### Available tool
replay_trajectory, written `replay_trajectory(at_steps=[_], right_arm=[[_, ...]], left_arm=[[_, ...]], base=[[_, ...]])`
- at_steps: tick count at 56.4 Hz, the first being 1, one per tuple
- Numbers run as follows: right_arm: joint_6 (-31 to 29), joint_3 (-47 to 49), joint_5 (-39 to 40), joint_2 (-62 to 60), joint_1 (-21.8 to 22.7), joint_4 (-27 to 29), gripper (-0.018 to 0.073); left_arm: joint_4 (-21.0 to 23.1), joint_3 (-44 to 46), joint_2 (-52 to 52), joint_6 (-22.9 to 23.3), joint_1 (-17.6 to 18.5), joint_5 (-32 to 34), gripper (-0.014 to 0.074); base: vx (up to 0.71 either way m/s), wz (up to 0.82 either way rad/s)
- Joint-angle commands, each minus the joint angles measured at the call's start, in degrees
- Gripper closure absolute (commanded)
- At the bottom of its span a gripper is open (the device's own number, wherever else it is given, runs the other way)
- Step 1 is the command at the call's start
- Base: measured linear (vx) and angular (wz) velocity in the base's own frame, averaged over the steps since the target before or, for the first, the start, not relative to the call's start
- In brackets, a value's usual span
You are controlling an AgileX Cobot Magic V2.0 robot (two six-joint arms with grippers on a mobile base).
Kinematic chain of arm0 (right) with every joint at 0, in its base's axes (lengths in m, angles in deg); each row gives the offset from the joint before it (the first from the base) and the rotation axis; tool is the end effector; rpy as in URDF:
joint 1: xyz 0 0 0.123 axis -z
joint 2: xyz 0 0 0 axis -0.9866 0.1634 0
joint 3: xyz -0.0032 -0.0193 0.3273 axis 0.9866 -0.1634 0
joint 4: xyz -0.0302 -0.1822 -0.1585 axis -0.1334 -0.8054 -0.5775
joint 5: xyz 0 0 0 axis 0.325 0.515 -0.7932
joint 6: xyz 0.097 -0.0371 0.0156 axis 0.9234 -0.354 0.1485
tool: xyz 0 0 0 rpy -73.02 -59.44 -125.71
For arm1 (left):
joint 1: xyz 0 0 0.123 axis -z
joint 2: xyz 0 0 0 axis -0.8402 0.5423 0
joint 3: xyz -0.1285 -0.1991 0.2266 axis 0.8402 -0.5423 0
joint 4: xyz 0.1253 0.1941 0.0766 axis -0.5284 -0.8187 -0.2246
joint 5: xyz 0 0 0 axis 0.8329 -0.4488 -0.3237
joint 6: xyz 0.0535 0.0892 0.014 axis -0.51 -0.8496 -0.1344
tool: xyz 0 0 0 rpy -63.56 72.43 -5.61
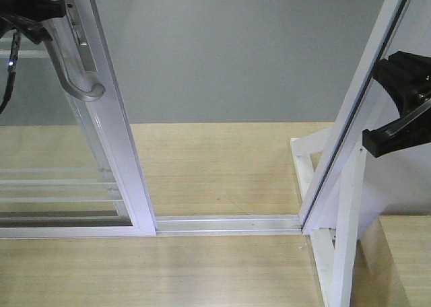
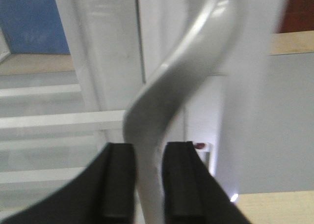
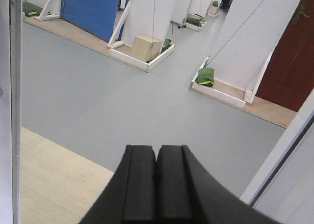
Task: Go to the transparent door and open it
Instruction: 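Push the door panel farther open with the left gripper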
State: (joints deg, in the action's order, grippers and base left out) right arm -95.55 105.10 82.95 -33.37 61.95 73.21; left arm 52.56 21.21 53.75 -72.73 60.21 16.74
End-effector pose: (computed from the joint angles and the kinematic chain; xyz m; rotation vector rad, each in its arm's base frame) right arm 0.1429 0.0479 0.3654 -0.5106 1.6496 0.0335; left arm 0.3813 -0.0093 0.3699 0.0478 1.7481 0.1200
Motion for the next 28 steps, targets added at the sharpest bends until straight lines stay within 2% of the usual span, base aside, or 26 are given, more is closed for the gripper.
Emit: replay_trajectory(at_steps=[1,7,17,28], right_arm=[[-0.2,1.8,4.4,-0.5,0.1,0.0,0.0565],[-0.2,1.8,4.3,-0.5,0.1,0.0,0.0565],[-0.2,1.8,4.3,-0.5,0.1,0.2,0.0565],[0.1,1.8,2.7,-3.3,0.1,1.5,0.0565]], left_arm=[[-1.8,-2.8,-8.9,-2.6,0.7,5.6,0.0596],[-3.2,-7.6,-13.6,-4.1,0.7,3.5,0.0596],[-3.3,-15.0,-23.3,-3.4,1.0,-2.9,0.0596],[-2.4,-22.9,-34.3,0.6,2.0,-5.6,0.0596]], base=[[0.00,0.00],[0.00,0.00],[0.00,0.00],[0.00,0.00]])
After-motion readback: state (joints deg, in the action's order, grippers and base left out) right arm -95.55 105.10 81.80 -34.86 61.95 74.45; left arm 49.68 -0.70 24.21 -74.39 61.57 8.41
